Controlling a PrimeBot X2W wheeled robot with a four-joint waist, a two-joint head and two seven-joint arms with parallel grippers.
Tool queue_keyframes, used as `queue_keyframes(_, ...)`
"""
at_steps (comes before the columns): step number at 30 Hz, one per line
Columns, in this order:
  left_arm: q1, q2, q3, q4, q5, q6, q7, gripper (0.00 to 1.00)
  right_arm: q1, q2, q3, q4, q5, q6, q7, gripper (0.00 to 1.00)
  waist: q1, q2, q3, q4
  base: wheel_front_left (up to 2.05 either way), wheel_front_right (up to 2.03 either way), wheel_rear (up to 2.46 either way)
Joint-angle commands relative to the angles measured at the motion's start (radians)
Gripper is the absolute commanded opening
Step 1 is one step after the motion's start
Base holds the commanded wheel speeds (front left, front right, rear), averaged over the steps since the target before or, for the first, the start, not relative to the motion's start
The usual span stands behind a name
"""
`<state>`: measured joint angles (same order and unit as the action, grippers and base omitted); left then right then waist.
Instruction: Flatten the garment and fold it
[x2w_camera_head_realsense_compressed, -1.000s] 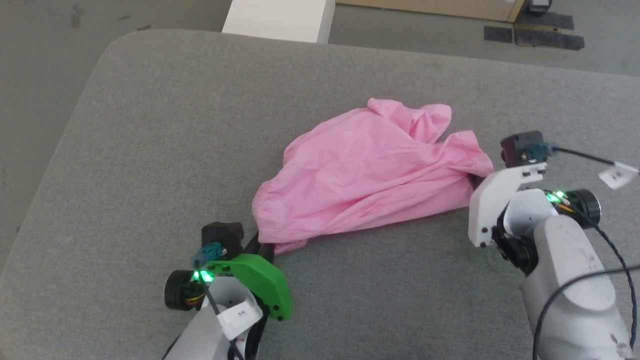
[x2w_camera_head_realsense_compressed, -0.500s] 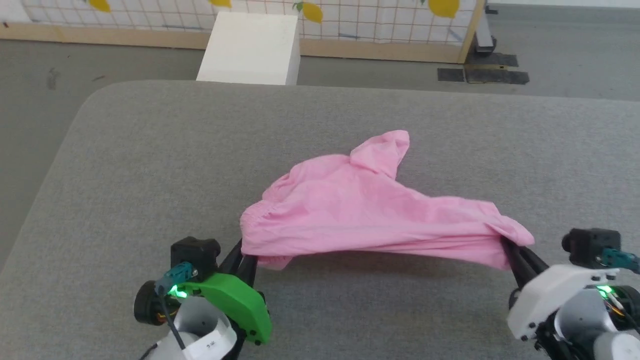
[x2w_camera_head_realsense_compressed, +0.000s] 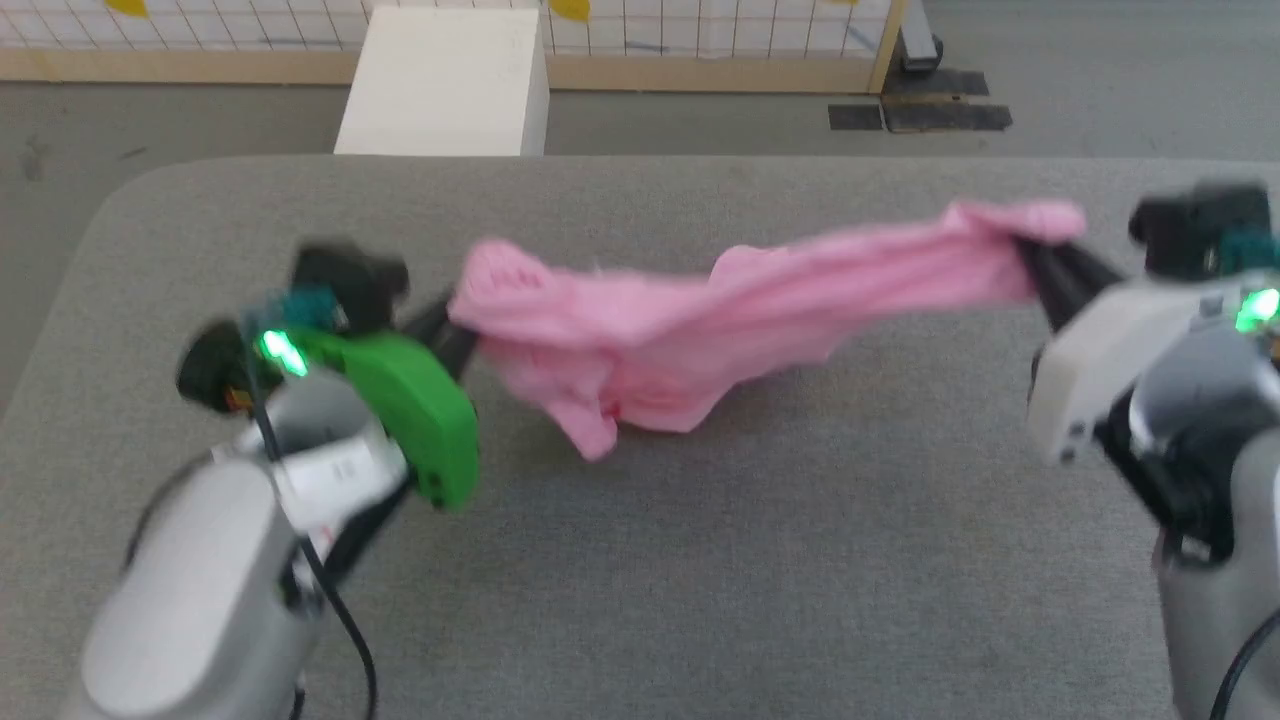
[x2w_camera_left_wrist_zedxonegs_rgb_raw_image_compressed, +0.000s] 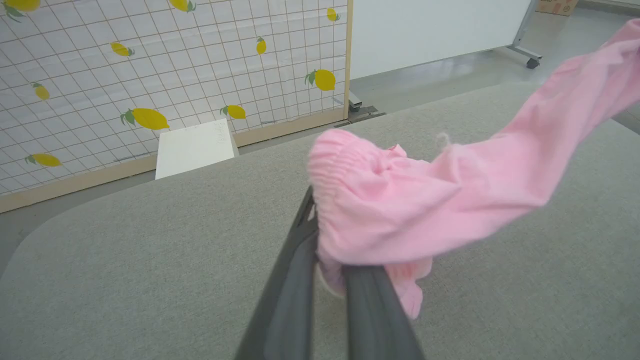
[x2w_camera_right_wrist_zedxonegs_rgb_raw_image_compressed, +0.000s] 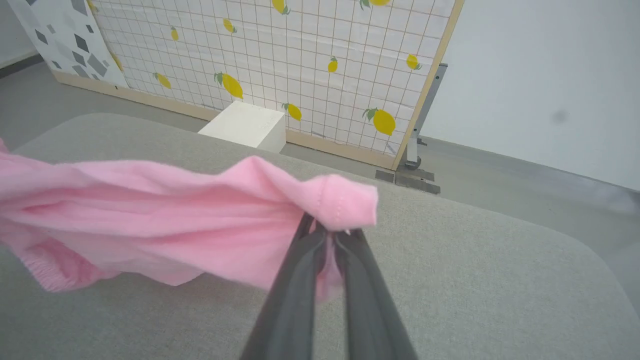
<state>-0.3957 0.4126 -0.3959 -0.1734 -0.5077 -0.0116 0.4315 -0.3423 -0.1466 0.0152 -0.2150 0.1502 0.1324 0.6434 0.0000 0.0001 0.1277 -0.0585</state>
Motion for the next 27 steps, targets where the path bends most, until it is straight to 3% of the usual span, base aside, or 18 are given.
queue_keyframes(1,-0.08,0.007,0.017,0.026,-0.027,-0.016,0.023,0.0,-0.083,-0.021,0.016,0.039,0.005,-0.002,0.009,0.0,0.0,-0.0001,0.062,-0.01,0.0,0.0,0.0)
queue_keyframes(7,-0.389,0.006,0.061,0.16,-0.017,-0.039,0.058,0.0,-0.433,-0.065,0.055,0.207,-0.01,-0.002,-0.015,0.0,0.0,-0.0001,0.212,-0.011,0.0,0.0,0.0)
queue_keyframes(15,-0.738,-0.035,0.108,0.332,0.081,-0.001,-0.083,0.0,-0.809,-0.037,0.04,0.422,-0.105,-0.002,-0.218,0.0,0.0,-0.0001,0.371,-0.011,0.0,0.0,0.0)
queue_keyframes(20,-0.808,-0.059,0.113,0.418,0.114,0.015,-0.194,0.0,-0.881,-0.009,0.03,0.516,-0.131,-0.002,-0.32,0.0,0.0,-0.0001,0.403,-0.01,0.0,0.0,0.0)
queue_keyframes(27,-0.672,-0.059,0.055,0.483,0.109,-0.027,-0.222,0.0,-0.754,-0.026,0.072,0.569,-0.081,-0.002,-0.335,0.0,0.0,-0.0001,0.366,-0.006,0.0,0.0,0.0)
